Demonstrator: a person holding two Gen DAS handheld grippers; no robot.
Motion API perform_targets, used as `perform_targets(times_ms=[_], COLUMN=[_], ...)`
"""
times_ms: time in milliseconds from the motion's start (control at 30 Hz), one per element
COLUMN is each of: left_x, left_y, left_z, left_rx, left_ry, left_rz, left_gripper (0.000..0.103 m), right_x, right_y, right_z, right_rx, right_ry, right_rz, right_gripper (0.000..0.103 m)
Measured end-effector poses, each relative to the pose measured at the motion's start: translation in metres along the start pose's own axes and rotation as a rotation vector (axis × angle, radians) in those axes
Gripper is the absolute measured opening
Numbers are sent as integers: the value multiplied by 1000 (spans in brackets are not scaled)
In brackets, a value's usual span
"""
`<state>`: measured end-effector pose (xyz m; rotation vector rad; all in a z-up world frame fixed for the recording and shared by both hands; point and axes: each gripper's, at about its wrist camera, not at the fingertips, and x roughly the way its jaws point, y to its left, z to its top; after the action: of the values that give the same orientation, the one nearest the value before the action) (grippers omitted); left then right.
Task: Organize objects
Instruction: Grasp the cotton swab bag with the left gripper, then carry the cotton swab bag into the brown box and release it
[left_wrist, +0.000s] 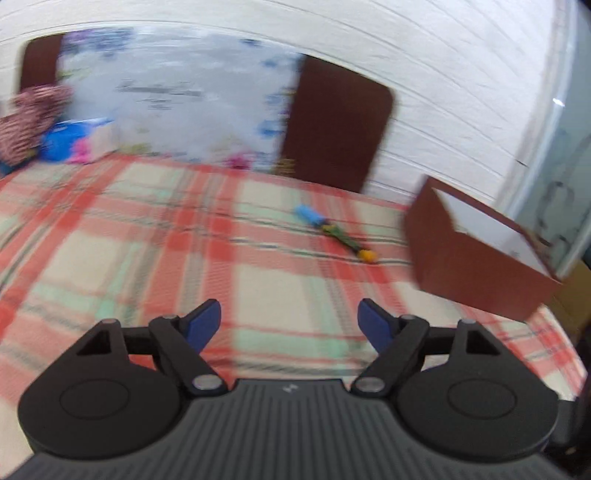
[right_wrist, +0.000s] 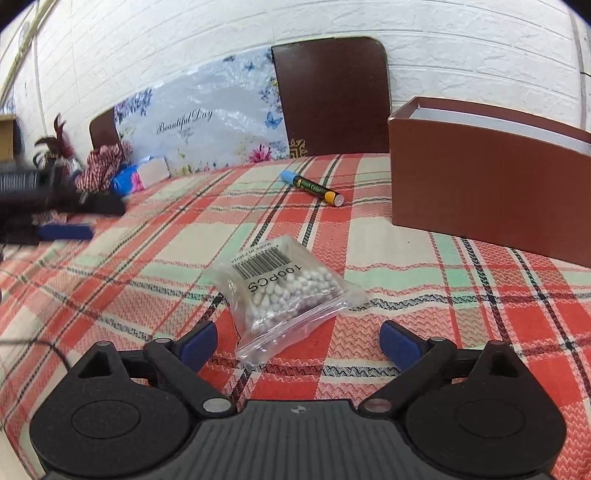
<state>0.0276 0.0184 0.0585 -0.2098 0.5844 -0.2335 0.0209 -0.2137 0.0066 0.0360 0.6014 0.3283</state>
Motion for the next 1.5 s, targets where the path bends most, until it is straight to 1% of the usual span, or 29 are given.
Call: perform_targets(times_ms=[33,67,200,300,333,367,400,433,467,500,567,633,733,833,933,1000,1033,1067,1100,1133,1167,1200,1233,1267,1333,1400,1500], left_x=[10,21,62,84,92,100,106,104,103,102,95,83,70,71,84,98,106,114,122,131,141,148,152,153,151,142,125], left_y=[-11,-20,-45,-54,-54,-51,-50,-51,-54,-57,-64,-78,-114,-161,-213,-247,-262,-273,-283,-287,-289,-288,-284,-278,-269,-255,-225], left_z=[4,6,3,-5,-8,-13,-19,-21,-22,-20,-9,9,41,69,89,97,99,99,96,94,92,89,85,81,73,67,59], left_rx=[21,36,53,66,55,36,21,26,46,57,70,115,197,269,337,384,403,410,408,406,405,399,390,386,388,374,358], left_ry=[26,48,149,213,240,287,312,280,276,276,274,228,145,72,32,18,14,1,-22,-32,-26,-18,-14,-16,-30,-44,-69], left_rz=[-36,-65,-157,-173,-177,-183,-186,-182,-184,-177,-169,-193,-247,-334,-406,-451,-459,-436,-385,-339,-292,-259,-248,-246,-217,-211,-185], left_gripper=[93,96,96,95,88,68,67,61,58,56,50,48,48,48,48,55,69,83,87,88,88,88,88,88,88,88,88], right_x=[2,5,13,21,26,30,35,37,38,38,31,18,-4,-20,-32,-37,-37,-34,-29,-19,-9,-7,-16,-24,-36,-43,-52], right_y=[3,5,4,-2,-4,-4,-2,1,5,6,6,2,-8,-36,-75,-105,-121,-135,-146,-157,-168,-176,-182,-183,-175,-162,-140], right_z=[2,5,13,22,25,27,29,29,29,30,29,32,44,65,85,97,102,106,106,106,104,100,96,90,77,67,55], right_rx=[-25,-54,-123,-130,-126,-127,-141,-167,-186,-184,-174,-160,-151,-105,-75,-40,-27,-27,-42,-66,-82,-68,-11,33,34,32,51], right_ry=[20,38,77,96,108,116,112,104,90,80,42,-34,-166,-248,-302,-317,-322,-332,-346,-320,-267,-240,-255,-280,-338,-385,-452], right_rz=[-1,7,1,-2,5,10,16,24,29,27,26,8,-61,-117,-209,-272,-320,-378,-446,-511,-564,-559,-519,-517,-523,-526,-478], right_gripper=[98,98,95,96,96,96,82,74,62,58,55,55,54,54,53,53,55,65,87,93,83,79,79,81,81,82,82])
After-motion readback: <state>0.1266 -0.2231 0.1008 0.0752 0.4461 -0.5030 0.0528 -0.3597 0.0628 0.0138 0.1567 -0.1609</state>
